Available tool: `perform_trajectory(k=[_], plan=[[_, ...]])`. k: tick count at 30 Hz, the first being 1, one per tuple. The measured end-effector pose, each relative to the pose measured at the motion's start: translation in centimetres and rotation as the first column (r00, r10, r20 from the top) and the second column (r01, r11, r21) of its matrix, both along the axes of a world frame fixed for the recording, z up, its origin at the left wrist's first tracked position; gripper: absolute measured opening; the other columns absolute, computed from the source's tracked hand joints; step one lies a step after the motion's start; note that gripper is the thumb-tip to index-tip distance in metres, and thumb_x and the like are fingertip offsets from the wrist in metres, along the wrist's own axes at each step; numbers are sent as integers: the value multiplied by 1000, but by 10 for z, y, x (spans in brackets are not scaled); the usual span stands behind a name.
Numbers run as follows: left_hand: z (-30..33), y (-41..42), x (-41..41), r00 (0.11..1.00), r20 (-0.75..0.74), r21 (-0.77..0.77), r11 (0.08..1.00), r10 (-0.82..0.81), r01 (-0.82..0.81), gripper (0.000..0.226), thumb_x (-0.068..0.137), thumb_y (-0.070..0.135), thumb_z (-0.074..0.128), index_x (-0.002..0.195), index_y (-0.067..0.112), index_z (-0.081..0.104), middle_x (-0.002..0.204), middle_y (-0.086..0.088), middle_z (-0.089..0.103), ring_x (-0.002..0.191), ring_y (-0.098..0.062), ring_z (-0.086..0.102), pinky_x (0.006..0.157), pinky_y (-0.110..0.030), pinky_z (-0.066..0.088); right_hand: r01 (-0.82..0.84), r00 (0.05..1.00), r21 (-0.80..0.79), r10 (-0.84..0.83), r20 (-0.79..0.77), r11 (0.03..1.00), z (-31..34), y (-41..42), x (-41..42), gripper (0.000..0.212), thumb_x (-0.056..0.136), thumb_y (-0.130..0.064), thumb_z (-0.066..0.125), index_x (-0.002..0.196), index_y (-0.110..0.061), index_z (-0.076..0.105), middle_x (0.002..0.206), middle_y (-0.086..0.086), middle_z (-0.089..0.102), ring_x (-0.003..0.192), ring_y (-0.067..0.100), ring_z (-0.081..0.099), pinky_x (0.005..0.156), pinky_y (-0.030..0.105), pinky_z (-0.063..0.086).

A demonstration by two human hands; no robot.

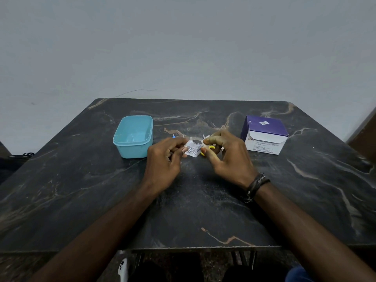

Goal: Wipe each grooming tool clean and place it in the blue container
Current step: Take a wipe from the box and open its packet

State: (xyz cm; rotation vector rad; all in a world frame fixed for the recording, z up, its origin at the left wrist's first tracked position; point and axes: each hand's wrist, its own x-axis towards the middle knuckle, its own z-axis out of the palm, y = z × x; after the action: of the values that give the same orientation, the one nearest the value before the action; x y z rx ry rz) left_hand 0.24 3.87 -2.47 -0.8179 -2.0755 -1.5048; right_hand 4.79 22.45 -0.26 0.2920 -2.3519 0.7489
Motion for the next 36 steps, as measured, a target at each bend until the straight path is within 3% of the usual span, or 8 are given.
perform_trajectory(k=[5,11,14,18,21,25,30,36], plan=[[1,0,2,999,29,-3,999,-33,33,18,87,0,67,104,4,72,93,-6,73,79,-13,71,67,-39,61,-55,998,42,54,26,998,1,-4,1,3,85,-17,71,85,-14,71,83,0,63,68,14,58,61,35,51],[5,-4,2,992,-70,-31,994,104,-107,20,84,10,73,105,10,72,94,1,72,79,-9,66,71,-34,58,48,993,196,-67,93,979,22,12,-16,11,89,-23,66,86,-14,73,82,-3,57,68,13,53,61,29,43],[7,-6,2,978,-123,-80,981,168,-179,18,84,13,74,102,11,72,89,2,72,74,-4,60,67,-23,54,150,973,393,-207,106,907,39,28,-43,19,93,-24,59,86,-14,73,85,2,56,77,25,58,62,29,37],[7,-7,0,968,-151,-122,968,200,-219,11,84,18,74,93,12,74,83,3,72,70,-4,59,63,-16,47,267,905,601,-410,112,753,54,49,-86,16,89,-19,60,88,-10,74,99,12,65,90,37,63,66,34,43],[5,-7,-3,967,-132,-154,959,218,-237,10,84,23,74,88,14,74,79,4,71,68,-6,60,61,-28,52,289,842,737,-528,108,611,61,56,-105,10,85,-9,62,91,-6,70,103,16,67,95,38,64,71,38,49],[3,-8,-8,962,-126,-188,946,242,-263,11,84,26,73,85,15,73,75,4,68,64,-10,59,58,-38,52,181,803,877,-582,131,446,59,55,-117,14,88,-6,54,95,-9,66,105,16,69,98,38,66,74,39,50],[2,-6,-9,962,-119,-214,940,246,-267,13,83,28,74,83,15,73,73,5,68,63,-10,58,58,-38,52,95,785,923,-598,161,372,54,53,-124,15,86,-9,57,99,-11,65,109,13,68,103,36,64,74,39,49],[3,-6,-8,960,-111,-236,931,257,-277,11,82,26,76,84,15,74,74,4,68,64,-10,59,59,-36,54,52,769,919,-603,213,391,54,55,-121,15,82,-13,62,96,-15,65,108,10,69,102,33,66,71,35,47]])
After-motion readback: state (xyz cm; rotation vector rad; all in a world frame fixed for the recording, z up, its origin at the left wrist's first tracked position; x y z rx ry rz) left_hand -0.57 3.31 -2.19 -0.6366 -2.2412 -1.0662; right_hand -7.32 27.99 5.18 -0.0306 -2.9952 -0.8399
